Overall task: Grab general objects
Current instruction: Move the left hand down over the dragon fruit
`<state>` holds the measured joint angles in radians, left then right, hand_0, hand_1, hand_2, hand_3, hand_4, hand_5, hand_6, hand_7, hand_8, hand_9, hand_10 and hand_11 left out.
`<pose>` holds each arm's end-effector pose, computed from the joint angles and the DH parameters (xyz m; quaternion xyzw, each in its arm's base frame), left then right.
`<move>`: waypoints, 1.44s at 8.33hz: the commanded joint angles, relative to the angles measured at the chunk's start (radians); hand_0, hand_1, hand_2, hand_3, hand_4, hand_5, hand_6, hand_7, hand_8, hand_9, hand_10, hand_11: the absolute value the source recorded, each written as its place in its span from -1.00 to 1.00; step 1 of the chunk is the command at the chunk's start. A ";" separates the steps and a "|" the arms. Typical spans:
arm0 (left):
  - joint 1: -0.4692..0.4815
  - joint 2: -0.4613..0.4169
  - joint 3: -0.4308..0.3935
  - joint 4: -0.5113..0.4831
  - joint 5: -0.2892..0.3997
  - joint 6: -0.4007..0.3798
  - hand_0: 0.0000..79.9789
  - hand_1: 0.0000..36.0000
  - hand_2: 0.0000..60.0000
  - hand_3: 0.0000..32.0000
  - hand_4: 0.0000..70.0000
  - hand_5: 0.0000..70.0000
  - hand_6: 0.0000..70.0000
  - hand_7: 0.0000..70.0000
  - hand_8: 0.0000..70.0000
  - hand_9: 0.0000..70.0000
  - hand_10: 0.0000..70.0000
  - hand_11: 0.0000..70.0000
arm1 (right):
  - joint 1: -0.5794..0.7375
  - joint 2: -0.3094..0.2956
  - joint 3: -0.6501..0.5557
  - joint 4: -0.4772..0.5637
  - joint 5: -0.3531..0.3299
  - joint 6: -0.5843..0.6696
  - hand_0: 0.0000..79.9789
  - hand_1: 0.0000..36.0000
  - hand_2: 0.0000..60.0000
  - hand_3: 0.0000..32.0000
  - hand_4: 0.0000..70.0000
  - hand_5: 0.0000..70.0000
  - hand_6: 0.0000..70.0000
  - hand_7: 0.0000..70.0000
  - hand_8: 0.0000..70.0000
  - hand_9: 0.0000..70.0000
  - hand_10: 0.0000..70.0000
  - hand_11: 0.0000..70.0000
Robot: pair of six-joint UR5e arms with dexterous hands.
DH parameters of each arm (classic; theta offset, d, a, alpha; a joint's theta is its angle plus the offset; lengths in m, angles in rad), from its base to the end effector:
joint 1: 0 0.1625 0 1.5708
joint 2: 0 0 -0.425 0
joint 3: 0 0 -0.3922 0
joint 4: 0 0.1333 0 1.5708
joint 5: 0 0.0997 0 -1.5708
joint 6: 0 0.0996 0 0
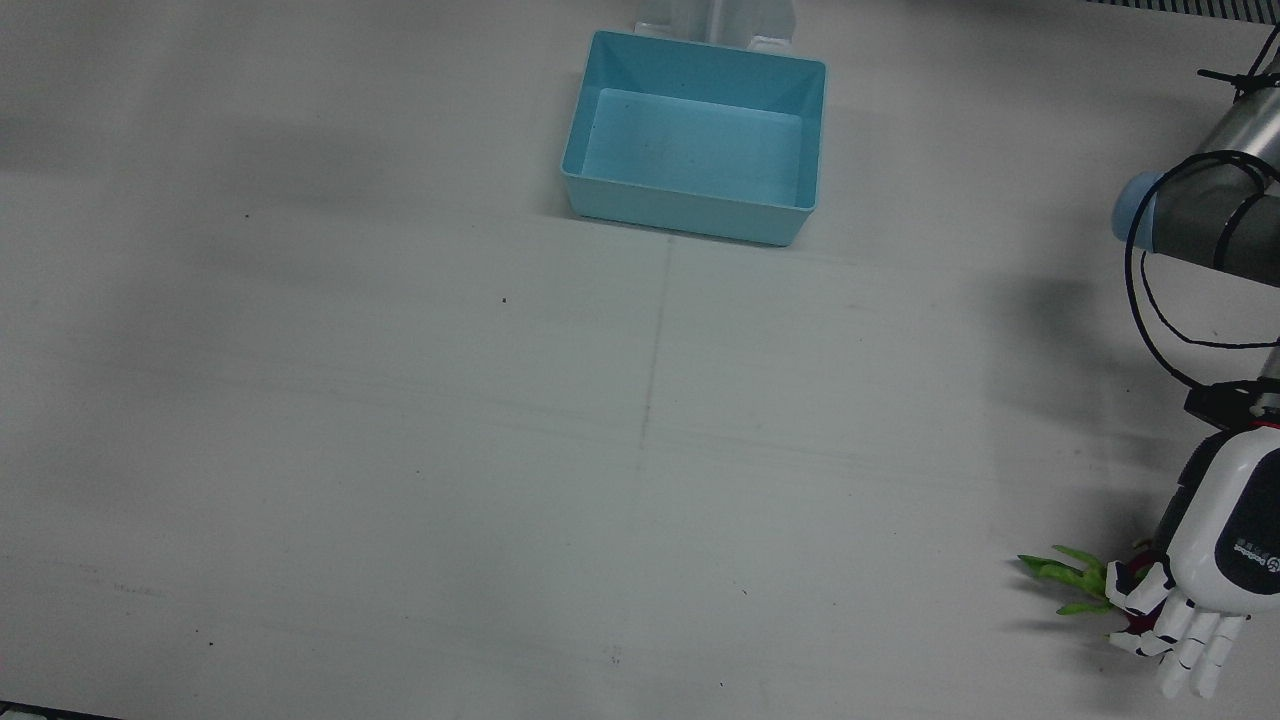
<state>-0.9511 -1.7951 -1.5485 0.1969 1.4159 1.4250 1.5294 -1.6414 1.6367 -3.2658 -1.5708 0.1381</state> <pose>0.2145 -0.5566 0.5974 0.3272 0.6289 -0.4134 0.5715 0.1146 -0.4533 0.7000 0.0592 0.6574 -0.7503 0.0363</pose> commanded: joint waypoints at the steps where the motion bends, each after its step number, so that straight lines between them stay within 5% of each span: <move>1: 0.000 0.000 0.015 0.004 0.002 0.000 1.00 1.00 1.00 -1.00 -1.00 1.00 -1.00 0.15 -1.00 -0.81 -1.00 -1.00 | 0.000 0.000 0.000 0.000 0.000 0.000 -1.00 -1.00 -1.00 -1.00 -1.00 -1.00 -1.00 -1.00 -1.00 -1.00 -1.00 -1.00; 8: 0.002 -0.007 0.050 0.009 0.000 0.000 1.00 1.00 1.00 -1.00 -1.00 1.00 -1.00 0.37 -1.00 -0.77 -1.00 -1.00 | 0.000 0.000 0.000 0.000 0.000 0.000 -1.00 -1.00 -1.00 -1.00 -1.00 -1.00 -1.00 -1.00 -1.00 -1.00 -1.00 -1.00; 12: 0.002 -0.006 0.053 0.013 -0.002 0.000 1.00 1.00 1.00 -1.00 -1.00 1.00 -0.99 1.00 -1.00 -0.60 -1.00 -1.00 | 0.000 0.000 0.000 0.000 0.000 0.000 -1.00 -1.00 -1.00 -1.00 -1.00 -1.00 -1.00 -1.00 -1.00 -1.00 -1.00 -1.00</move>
<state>-0.9494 -1.8011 -1.4980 0.2059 1.4145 1.4251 1.5294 -1.6414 1.6367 -3.2659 -1.5708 0.1381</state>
